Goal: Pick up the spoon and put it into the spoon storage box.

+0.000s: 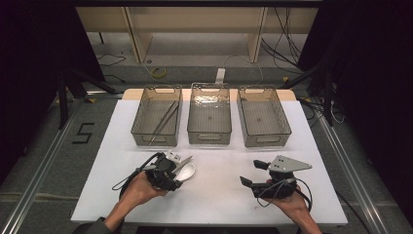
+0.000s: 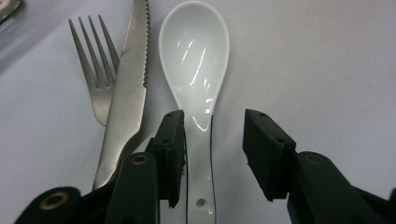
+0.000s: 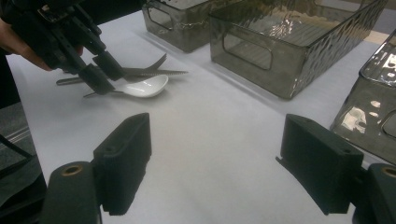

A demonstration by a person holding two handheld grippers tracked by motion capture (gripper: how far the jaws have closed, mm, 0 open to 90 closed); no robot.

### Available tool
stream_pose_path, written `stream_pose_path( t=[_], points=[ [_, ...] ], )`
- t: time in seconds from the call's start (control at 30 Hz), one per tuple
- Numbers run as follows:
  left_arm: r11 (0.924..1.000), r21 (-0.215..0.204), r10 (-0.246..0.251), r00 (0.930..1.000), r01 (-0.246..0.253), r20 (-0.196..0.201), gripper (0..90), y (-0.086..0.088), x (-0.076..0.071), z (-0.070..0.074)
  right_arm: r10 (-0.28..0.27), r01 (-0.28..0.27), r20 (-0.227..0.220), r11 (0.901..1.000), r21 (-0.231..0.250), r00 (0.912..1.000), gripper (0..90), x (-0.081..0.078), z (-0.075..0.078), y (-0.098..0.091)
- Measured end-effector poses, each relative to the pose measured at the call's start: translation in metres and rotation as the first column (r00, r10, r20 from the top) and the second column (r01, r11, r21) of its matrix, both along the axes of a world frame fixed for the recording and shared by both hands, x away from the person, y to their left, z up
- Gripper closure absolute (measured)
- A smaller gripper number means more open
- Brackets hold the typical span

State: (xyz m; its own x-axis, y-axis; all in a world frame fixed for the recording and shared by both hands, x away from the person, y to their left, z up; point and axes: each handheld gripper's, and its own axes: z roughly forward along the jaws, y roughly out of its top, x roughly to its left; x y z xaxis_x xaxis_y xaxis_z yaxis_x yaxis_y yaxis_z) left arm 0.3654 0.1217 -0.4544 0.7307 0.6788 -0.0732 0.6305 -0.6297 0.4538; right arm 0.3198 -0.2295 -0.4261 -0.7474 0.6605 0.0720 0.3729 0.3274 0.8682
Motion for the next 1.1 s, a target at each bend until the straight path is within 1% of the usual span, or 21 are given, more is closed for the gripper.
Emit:
stream_pose_path(
  t=[0.07, 0.13, 0.27, 0.37, 0.43, 0.47, 0.5, 0.73, 0.83, 1.0, 1.1],
  points=[
    [1.0000, 0.006, -0.004, 0.9999, 0.005, -0.013, 61.0, 0.000, 0.000, -0.002, 0.000, 0.000, -0.002, 1.0000, 0.000, 1.0000, 25.6, 0.000, 0.000, 0.000],
    [0.9999, 0.013, -0.007, 0.9999, 0.007, -0.013, 62.0, -0.001, 0.000, -0.003, 0.002, -0.002, -0.002, 1.0000, -0.002, 1.0000, 25.6, 0.000, 0.000, 0.001],
    [0.9991, 0.043, 0.001, 0.9999, -0.001, -0.014, 65.2, -0.002, 0.001, -0.007, 0.004, -0.004, -0.002, 1.0000, -0.001, 1.0000, 25.8, 0.000, 0.000, 0.001],
    [0.9976, 0.069, -0.004, 0.9998, 0.006, -0.021, 67.3, -0.003, 0.002, -0.012, 0.004, -0.004, -0.001, 1.0000, 0.000, 1.0000, 25.9, 0.000, 0.000, 0.001],
    [0.9972, 0.074, -0.005, 0.9998, 0.006, -0.019, 68.5, -0.004, 0.002, -0.012, 0.005, -0.005, -0.002, 1.0000, -0.002, 1.0000, 26.0, 0.000, 0.000, 0.001],
    [0.9970, 0.077, -0.006, 0.9999, 0.007, -0.014, 71.3, -0.004, 0.002, -0.012, 0.004, -0.004, -0.002, 1.0000, -0.001, 1.0000, 26.0, 0.000, 0.000, 0.001],
    [0.9968, 0.079, -0.009, 0.9999, 0.011, -0.014, 71.7, -0.004, 0.002, -0.012, 0.002, -0.003, -0.003, 1.0000, 0.000, 1.0000, 26.0, 0.000, 0.000, 0.001],
    [0.9973, 0.072, -0.012, 0.9997, 0.014, -0.021, 73.6, -0.003, 0.003, -0.012, -0.002, 0.002, -0.004, 1.0000, 0.005, 1.0000, 26.2, 0.000, 0.000, 0.000],
    [0.9977, 0.067, -0.012, 0.9995, 0.014, -0.030, 74.0, -0.002, 0.004, -0.012, -0.004, 0.004, -0.005, 1.0000, 0.006, 1.0000, 26.3, 0.000, 0.000, -0.001],
    [0.9976, 0.067, -0.014, 0.9996, 0.015, -0.025, 74.4, -0.003, 0.004, -0.012, -0.008, 0.008, -0.004, 0.9999, 0.013, 1.0000, 26.4, 0.000, 0.000, -0.001],
    [0.9988, 0.046, -0.015, 0.9994, 0.016, -0.030, 74.6, -0.004, 0.003, -0.011, -0.006, 0.006, -0.003, 0.9999, 0.013, 1.0000, 26.5, 0.000, 0.001, -0.001]
  ],
)
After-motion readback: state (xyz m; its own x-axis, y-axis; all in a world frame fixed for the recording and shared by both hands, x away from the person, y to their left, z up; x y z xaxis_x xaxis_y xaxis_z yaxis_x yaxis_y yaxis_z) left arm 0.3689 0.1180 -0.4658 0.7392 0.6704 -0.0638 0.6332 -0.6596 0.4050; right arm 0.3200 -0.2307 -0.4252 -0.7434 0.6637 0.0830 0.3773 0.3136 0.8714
